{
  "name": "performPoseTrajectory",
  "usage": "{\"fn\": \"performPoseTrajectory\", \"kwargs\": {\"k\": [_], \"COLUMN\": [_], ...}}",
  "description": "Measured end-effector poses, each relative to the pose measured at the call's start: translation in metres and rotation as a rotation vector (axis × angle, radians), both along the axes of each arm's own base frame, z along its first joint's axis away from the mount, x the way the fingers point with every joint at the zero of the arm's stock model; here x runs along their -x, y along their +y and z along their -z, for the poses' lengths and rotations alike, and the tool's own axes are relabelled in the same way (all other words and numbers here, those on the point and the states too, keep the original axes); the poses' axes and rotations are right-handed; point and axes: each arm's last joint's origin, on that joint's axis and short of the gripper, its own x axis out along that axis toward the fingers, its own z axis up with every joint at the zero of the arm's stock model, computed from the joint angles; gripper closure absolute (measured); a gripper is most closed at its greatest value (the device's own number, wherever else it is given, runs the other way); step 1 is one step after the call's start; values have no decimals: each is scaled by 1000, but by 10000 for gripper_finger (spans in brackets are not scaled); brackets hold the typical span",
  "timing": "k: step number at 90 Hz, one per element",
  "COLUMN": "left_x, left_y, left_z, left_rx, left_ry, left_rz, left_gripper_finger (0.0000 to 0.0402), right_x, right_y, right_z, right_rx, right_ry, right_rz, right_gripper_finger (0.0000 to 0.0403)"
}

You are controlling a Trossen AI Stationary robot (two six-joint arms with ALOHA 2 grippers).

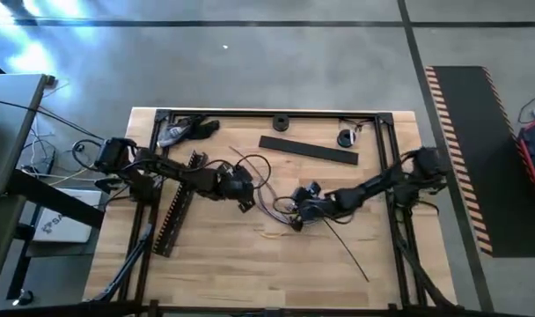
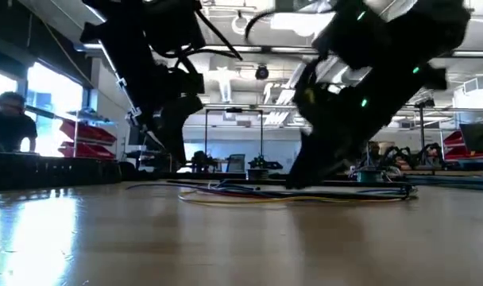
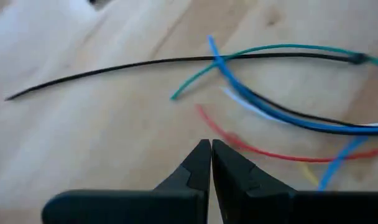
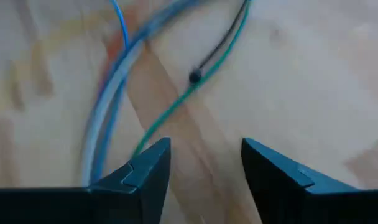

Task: Ziptie cables
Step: Insert the cable zip tie into the cable wires

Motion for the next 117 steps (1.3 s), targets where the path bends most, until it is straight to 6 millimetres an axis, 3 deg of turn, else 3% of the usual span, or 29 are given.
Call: {"fn": "performPoseTrajectory", "kwargs": {"k": [10, 20, 39, 53, 72, 91, 104, 117], "left_x": [0, 1, 14, 28, 42, 47, 49, 49], "left_y": [-2, -8, -28, -47, -72, -88, -92, -91], "left_z": [-2, -5, -32, -57, -73, -70, -69, -69], "left_rx": [9, 12, 28, -22, -75, -69, -64, -73], "left_ry": [-7, -17, -115, -237, -344, -353, -364, -366], "left_rz": [14, 32, 51, 65, 96, 115, 115, 109], "left_gripper_finger": [402, 402, 402, 402, 402, 402, 402, 402], "right_x": [-23, -39, -37, -38, -57, -77, -90, -108], "right_y": [3, 9, 12, 4, -46, -100, -124, -135], "right_z": [4, -4, -38, -58, -59, -50, -39, -24], "right_rx": [-15, 18, 132, 199, 145, 64, 100, 95], "right_ry": [21, 42, 231, 212, 57, -119, -78, 5], "right_rz": [-103, -249, -342, -305, -57, -19, 30, 26], "right_gripper_finger": [245, 251, 252, 252, 252, 252, 252, 252]}}
